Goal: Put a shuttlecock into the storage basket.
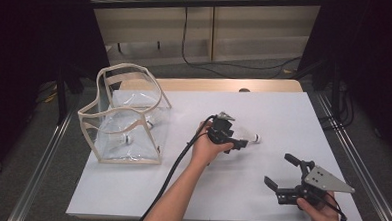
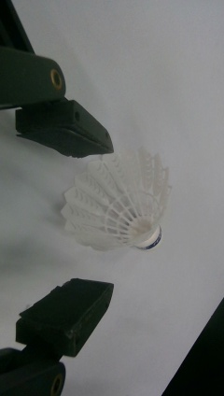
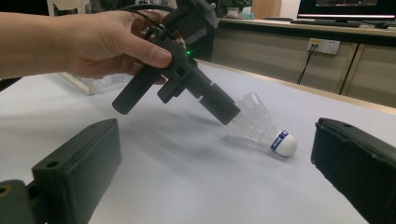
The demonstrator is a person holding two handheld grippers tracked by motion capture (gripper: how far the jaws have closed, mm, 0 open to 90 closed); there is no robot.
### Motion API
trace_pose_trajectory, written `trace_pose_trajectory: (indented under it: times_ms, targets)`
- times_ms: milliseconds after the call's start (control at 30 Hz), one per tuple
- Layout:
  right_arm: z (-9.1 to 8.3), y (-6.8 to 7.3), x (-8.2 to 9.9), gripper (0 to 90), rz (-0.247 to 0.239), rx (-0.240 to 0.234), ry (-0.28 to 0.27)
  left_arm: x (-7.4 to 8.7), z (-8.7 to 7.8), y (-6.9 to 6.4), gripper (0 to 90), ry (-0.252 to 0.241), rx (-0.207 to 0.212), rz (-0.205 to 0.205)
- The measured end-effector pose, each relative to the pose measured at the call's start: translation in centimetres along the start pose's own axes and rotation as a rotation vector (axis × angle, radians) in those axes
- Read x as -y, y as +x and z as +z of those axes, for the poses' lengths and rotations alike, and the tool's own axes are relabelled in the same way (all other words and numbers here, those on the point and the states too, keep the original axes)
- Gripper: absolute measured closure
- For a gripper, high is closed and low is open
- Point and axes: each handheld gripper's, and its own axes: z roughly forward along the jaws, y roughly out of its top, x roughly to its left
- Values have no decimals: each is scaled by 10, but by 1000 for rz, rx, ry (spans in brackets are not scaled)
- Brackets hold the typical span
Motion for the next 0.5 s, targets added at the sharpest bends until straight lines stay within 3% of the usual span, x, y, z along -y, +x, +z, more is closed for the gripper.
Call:
trace_pose_trajectory:
  times_ms: [167, 500]
  targets:
    - [0, 1, 0, 11, 2, -2, -1, 0, 4, 0, 358, 6, 26, -20]
    - [0, 0, 0, 11, 0, -1, 0, 2, 9, 2, 428, 15, 28, 19]
